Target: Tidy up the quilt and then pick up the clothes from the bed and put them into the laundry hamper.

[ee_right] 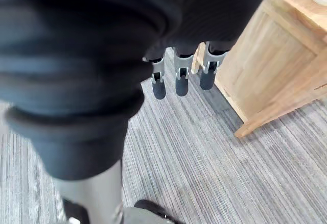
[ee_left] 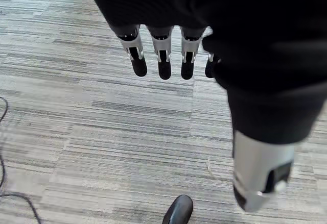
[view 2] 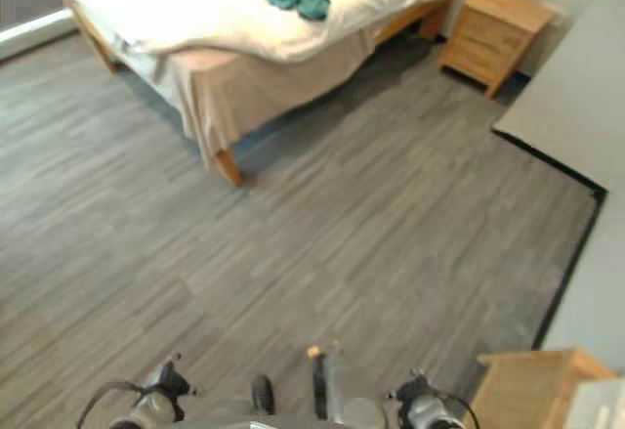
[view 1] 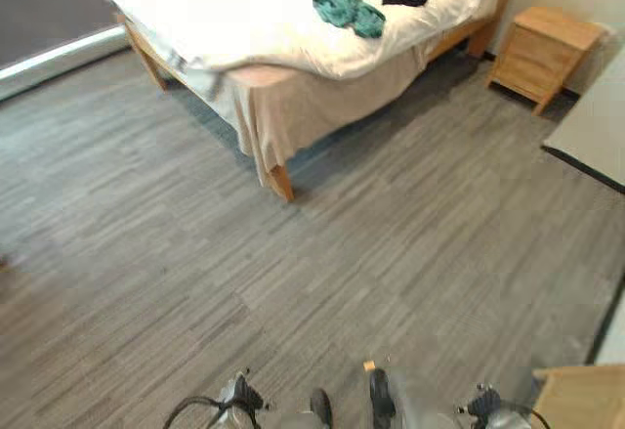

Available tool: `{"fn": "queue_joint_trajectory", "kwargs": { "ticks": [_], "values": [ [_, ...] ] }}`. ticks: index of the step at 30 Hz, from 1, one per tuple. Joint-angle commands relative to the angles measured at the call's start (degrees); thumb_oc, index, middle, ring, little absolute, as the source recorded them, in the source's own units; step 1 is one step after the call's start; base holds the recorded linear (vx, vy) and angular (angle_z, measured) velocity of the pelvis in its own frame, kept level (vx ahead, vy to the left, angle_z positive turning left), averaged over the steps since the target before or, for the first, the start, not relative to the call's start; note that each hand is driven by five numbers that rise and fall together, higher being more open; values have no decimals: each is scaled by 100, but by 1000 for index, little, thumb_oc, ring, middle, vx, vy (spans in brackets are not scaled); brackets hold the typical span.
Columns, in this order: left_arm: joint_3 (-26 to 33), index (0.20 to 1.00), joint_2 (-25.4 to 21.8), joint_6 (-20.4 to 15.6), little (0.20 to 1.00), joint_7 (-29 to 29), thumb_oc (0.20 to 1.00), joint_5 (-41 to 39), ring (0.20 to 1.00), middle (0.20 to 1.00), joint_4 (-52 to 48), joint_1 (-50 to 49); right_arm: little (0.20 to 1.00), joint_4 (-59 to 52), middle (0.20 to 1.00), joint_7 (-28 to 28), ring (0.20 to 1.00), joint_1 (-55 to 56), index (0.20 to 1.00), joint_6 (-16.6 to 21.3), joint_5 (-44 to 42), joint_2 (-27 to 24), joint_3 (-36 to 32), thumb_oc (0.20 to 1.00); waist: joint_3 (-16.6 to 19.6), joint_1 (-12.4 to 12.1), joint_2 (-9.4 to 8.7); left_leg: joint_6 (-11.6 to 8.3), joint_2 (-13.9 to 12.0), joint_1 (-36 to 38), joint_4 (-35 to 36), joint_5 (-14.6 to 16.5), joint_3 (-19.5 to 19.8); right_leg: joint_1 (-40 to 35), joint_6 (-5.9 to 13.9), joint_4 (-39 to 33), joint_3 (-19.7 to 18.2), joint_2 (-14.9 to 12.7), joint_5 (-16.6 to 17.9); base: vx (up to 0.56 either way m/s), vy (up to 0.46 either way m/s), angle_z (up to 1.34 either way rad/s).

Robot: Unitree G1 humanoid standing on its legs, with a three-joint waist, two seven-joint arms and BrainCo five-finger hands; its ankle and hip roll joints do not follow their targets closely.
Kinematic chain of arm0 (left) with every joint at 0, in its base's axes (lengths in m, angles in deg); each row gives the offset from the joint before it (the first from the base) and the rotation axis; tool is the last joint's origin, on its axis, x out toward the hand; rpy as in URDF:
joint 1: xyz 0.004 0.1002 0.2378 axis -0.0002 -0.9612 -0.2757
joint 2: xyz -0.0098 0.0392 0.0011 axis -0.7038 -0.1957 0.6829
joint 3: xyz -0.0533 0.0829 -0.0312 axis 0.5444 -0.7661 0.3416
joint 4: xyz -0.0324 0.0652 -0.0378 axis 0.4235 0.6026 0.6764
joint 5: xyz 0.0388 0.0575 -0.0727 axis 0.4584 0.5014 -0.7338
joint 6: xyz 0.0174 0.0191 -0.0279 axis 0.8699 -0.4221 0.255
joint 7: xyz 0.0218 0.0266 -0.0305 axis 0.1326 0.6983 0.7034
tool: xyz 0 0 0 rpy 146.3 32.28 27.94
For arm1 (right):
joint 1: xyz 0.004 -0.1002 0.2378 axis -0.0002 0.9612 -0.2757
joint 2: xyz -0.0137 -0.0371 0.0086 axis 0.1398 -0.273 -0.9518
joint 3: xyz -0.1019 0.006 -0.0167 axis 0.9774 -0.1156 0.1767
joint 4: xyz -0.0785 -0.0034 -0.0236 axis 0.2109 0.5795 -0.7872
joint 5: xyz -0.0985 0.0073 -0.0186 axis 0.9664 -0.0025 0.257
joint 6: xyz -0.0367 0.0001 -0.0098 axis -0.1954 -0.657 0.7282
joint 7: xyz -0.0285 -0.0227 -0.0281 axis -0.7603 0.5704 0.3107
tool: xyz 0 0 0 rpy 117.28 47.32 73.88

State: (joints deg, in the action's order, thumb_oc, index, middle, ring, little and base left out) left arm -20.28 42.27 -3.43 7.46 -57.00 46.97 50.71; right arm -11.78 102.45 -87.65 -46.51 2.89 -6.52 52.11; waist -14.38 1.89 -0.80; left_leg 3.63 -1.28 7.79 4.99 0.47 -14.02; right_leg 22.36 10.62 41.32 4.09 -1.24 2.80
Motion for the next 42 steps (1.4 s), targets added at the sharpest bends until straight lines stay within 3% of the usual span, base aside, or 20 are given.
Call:
{"fn": "queue_joint_trajectory", "kwargs": {
  "ticks": [1, 2, 4, 8, 10, 11, 12, 14, 15, 17, 20, 23, 27, 29, 31, 33, 36, 38, 39, 42],
  "values": [
    [4, 1000, -47, 55, 1000, -36, 1000, 60, 1000, 1000, 186, 25, 1000, -41, 1000, 196, 1000, 150, 1000, -39, -181, -26, -108, 1000, -17, 161, 6, -467, 32, 748, 1, 952, 252, -616, 140, -2019, 341, -535, -377, 649, 44, -17],
    [5, 1000, -44, 54, 1000, -36, 1000, 62, 1000, 1000, 186, 24, 1000, -42, 1000, 196, 1000, 152, 1000, -40, -181, -29, -107, 1000, -49, 182, 32, -472, 1, 785, 1, 961, 271, -690, 138, -2072, 377, -515, -362, 747, -10, 20],
    [-70, 1000, -20, 68, 1000, 17, 1000, 389, 1000, 1000, 323, 122, 1000, -4, 1000, 154, 1000, 214, 1000, -58, -278, -28, -178, 1000, -69, 472, -8, -656, 46, 1049, 1, 1197, 438, -527, 209, -3926, 73, -579, 63, 541, -88, 14],
    [-172, 1000, 28, 20, 1000, 92, 1000, 614, 1000, 1000, 407, 124, 1000, 167, 1000, 83, 1000, 387, 1000, -65, -326, 22, -209, 1000, -3, 701, 94, -767, -23, 1432, 1, 1427, 518, -324, 271, -4105, -315, -556, 247, 619, -82, 29],
    [-158, 1000, 37, -5, 1000, 79, 1000, 575, 1000, 1000, 398, 77, 1000, 373, 1000, 6, 1000, 512, 1000, -79, -215, -40, -149, 1000, 106, 736, 200, -809, -181, 1704, -233, 1131, 682, -390, 114, -3887, -348, -383, 359, 664, -217, 18],
    [-131, 1000, 71, 0, 1000, 83, 1000, 419, 1000, 1000, 332, 88, 1000, 484, 1000, -41, 1000, 480, 1000, -103, -175, -92, -126, 1000, 93, 732, 303, -960, -471, 1308, -1475, 465, 634, -684, -131, -3794, -280, -212, 272, 596, -275, 18],
    [-130, 1000, 67, 0, 1000, 83, 1000, 419, 1000, 1000, 332, 89, 1000, 485, 1000, -41, 1000, 479, 1000, -103, -175, -89, -125, 1000, 104, 737, 287, -960, -457, 1290, -1474, 452, 642, -672, -132, -3803, -283, -227, 283, 504, -323, 35],
    [-47, 1000, 14, 0, 1000, 6, 1000, 67, 1000, 1000, 145, 148, 1000, 508, 1000, -39, 1000, 429, 1000, -106, -3, -178, 28, 1000, -7, 566, 211, -1076, -684, 195, -3511, -730, 829, -1272, -503, -4046, -52, -183, 138, 398, -366, 42],
    [-38, 1000, -21, 6, 1000, -56, 1000, -54, 1000, 1000, 17, 203, 1000, 405, 1000, -6, 1000, 337, 1000, -126, 41, -243, 89, 1000, -141, 413, 104, -1006, -723, -270, -4357, -841, 787, -1510, -651, -4107, -13, -221, 41, 393, -400, 10],
    [53, 1000, -76, -31, 1000, -244, 1000, -334, 1000, 1000, -76, 341, 1000, 165, 1000, 33, 1000, -72, 1000, -101, 379, -496, 371, 1000, -281, 21, -193, -882, -786, -1221, -5053, -392, 478, -2196, -747, -4438, 8, -364, -228, 525, -288, 2],
    [72, 1000, -63, -62, 1000, -312, 1000, -393, 1000, 1000, -151, 317, 1000, 87, 1000, 57, 1000, -222, 1000, -100, 509, -602, 452, 1000, -243, -186, -231, -929, -689, -1697, -4370, -212, 149, -2628, -686, -4591, 24, -434, -422, 566, -10, -22],
    [191, 1000, 13, -72, 1000, -350, 1000, -338, 1000, 1000, -51, 134, 1000, -131, 1000, 120, 1000, -300, 1000, 30, 422, -640, 354, 1000, 21, -398, -143, -930, -455, -1850, -1627, -275, -733, -3339, -501, -4632, 156, -351, -973, 645, 130, -1],
    [255, 1000, 57, 16, 1000, -241, 1000, -192, 1000, 1000, 58, -15, 1000, -216, 1000, 98, 1000, -262, 1000, 26, 627, -592, 401, 1000, 178, -386, -174, -781, -342, -1341, -565, -417, -1569, -3759, -408, -4462, 309, -273, -1268, 571, 134, 35],
    [288, 1000, 27, 43, 1000, -224, 1000, -135, 1000, 1000, 154, -99, 1000, -229, 1000, 82, 1000, -183, 1000, 68, 610, -458, 415, 1000, 269, -457, -304, -534, -74, -1207, -496, -278, -1327, -3574, -250, -3611, 416, -310, -1237, 471, 118, 9],
    [330, 1000, -54, 137, 1000, -190, 1000, -11, 1000, 1000, 215, -35, 1000, -310, 1000, 12, 1000, -189, 1000, 73, 458, -202, 330, 1000, 127, -252, -316, -320, -2, -603, -125, -57, -1371, -2668, 353, -1431, 511, -479, -584, 399, 123, 65],
    [367, 1000, -130, 149, 1000, -197, 1000, -69, 1000, 1000, 212, 50, 1000, -364, 1000, 8, 1000, -231, 1000, 67, 466, -71, 356, 1000, 24, -144, -230, -309, -125, -267, -4, 36, -1278, -1945, 362, -485, 568, -660, -456, 446, 14, 121],
    [256, 1000, -172, 69, 1000, -186, 1000, -88, 1000, 1000, 107, 165, 1000, -355, 1000, -2, 1000, -135, 1000, 70, 438, -19, 383, 1000, -36, -35, -103, -459, -263, -42, 1, 62, -972, -1674, -43, -2025, 533, -767, -733, 395, -144, 71],
    [235, 1000, -179, 44, 1000, -198, 1000, -76, 1000, 1000, 72, 203, 1000, -345, 1000, -16, 1000, -105, 1000, 68, 419, -25, 381, 1000, -32, 42, -119, -518, -239, 34, 1, 152, -803, -1696, -53, -2865, 216, -785, -642, 389, -222, 94],
    [221, 1000, -242, 17, 1000, -233, 1000, -67, 1000, 1000, 61, 271, 1000, -306, 1000, -70, 1000, -40, 1000, 27, 374, -66, 369, 1000, 10, 172, -189, -596, -177, 147, 1, 304, -479, -1736, 30, -3818, -602, -841, -403, 232, -165, 78],
    [312, 1000, -287, 12, 1000, -276, 1000, -123, 1000, 1000, 75, 236, 1000, -173, 1000, -84, 1000, 24, 1000, -29, 386, -92, 335, 1000, 52, 109, -202, -629, -210, 251, -48, 402, -507, -1590, 145, -3758, -781, -914, -209, 282, -205, 114]
  ]
}}
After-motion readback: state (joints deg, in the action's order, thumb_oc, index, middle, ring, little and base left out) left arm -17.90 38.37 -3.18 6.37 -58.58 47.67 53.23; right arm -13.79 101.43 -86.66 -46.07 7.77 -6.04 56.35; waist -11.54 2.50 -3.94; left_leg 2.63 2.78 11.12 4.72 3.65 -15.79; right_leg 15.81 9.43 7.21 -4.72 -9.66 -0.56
